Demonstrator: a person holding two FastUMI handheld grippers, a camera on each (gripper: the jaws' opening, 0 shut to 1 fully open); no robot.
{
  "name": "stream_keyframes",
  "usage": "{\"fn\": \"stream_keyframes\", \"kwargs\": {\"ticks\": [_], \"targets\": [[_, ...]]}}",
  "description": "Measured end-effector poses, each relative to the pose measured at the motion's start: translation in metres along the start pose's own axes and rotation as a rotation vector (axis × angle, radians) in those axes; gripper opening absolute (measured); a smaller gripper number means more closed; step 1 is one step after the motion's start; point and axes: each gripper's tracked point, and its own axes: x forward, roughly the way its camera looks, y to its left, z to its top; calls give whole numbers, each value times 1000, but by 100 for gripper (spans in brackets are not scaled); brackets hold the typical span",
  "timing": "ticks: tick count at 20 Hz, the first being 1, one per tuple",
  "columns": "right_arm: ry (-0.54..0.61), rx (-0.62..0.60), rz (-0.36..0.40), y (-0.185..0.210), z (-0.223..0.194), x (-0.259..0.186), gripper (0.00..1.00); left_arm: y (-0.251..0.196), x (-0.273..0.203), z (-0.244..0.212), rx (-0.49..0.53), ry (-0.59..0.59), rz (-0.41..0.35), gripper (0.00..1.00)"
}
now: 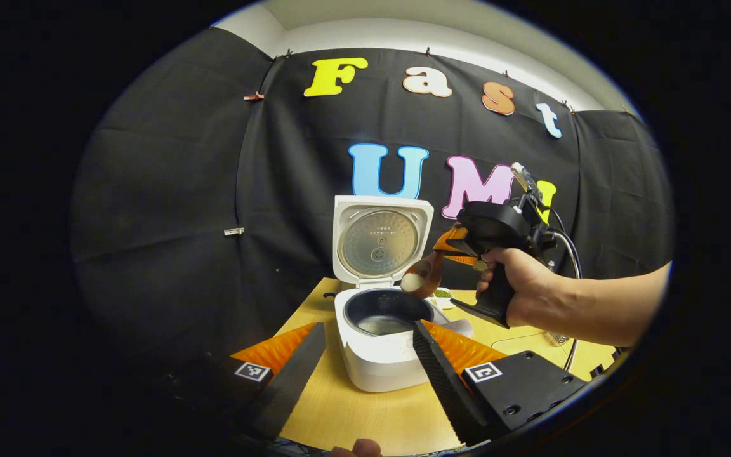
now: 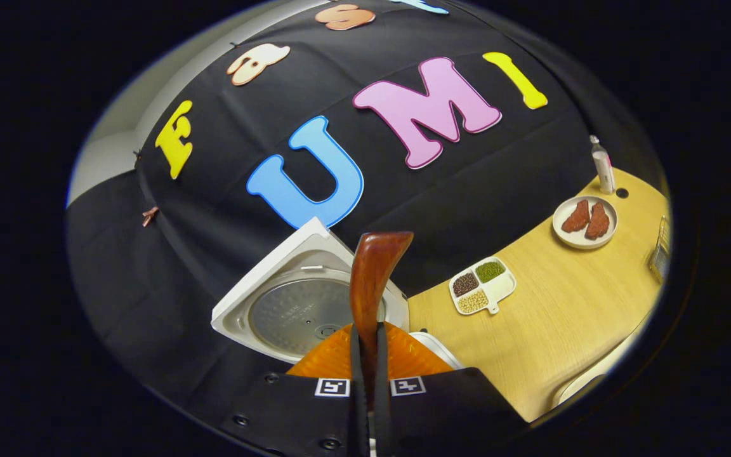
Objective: Close the left gripper, press the button to open the rice cooker; take a wooden spoon from the chopstick holder with the right hand, scoop a spoonful of rice and pour it into the rice cooker, then put the wooden spoon back into the chopstick holder.
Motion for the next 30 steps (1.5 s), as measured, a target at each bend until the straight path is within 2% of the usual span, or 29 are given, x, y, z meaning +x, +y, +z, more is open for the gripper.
{"fn": "stream_keyframes", "kwargs": {"ticks": [8, 15, 17, 18, 23, 29, 30], "targets": [[24, -231, 6, 2, -15, 13, 8, 0, 7, -3, -7, 1, 5, 96], [26, -397, 45, 21, -22, 20, 8, 6, 9, -8, -9, 9, 11, 96], [19, -478, 66, 32, -22, 20, 8, 7, 10, -10, -15, 12, 16, 98], [15, -517, 78, 37, -22, 19, 8, 8, 10, -10, -17, 13, 16, 95], [-1, -692, 141, 65, -29, 16, 8, 12, 13, -8, -21, 4, 22, 96], [-45, -1015, 253, 106, -42, 3, 8, 10, 15, -7, -26, 0, 20, 98], [-48, -1054, 274, 111, -46, 1, 8, 8, 17, -8, -29, 3, 16, 95]]}}
